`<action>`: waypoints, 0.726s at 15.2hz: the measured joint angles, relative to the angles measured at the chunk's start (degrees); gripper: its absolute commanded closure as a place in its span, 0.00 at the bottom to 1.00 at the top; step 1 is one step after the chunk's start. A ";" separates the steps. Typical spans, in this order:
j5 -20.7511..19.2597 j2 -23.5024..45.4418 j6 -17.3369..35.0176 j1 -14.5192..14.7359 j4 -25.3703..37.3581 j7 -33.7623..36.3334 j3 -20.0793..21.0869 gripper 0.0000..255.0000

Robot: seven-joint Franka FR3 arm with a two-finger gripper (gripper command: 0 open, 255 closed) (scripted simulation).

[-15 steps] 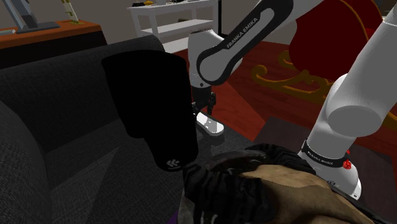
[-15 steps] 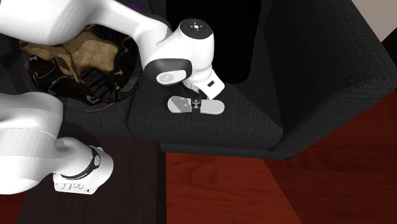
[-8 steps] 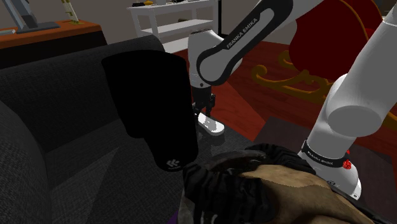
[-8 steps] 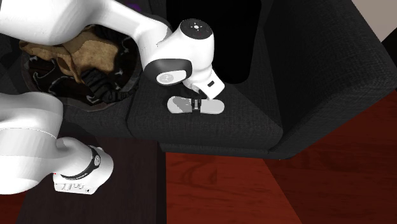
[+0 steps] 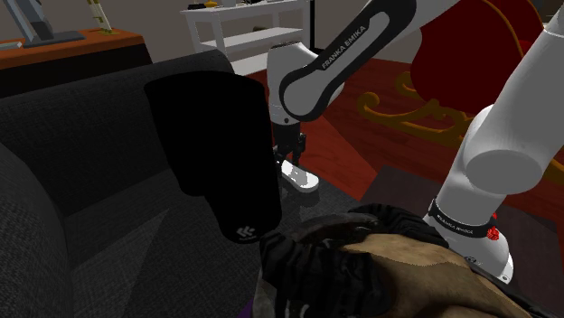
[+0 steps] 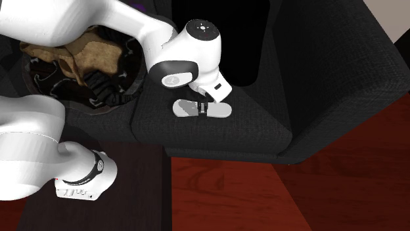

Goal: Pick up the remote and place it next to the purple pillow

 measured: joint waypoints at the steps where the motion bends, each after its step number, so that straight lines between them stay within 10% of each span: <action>1: 0.01 -0.21 -0.43 0.01 0.22 0.03 -0.01 1.00; 11: 0.49 -5.20 -8.62 0.02 3.35 -0.14 -0.67 1.00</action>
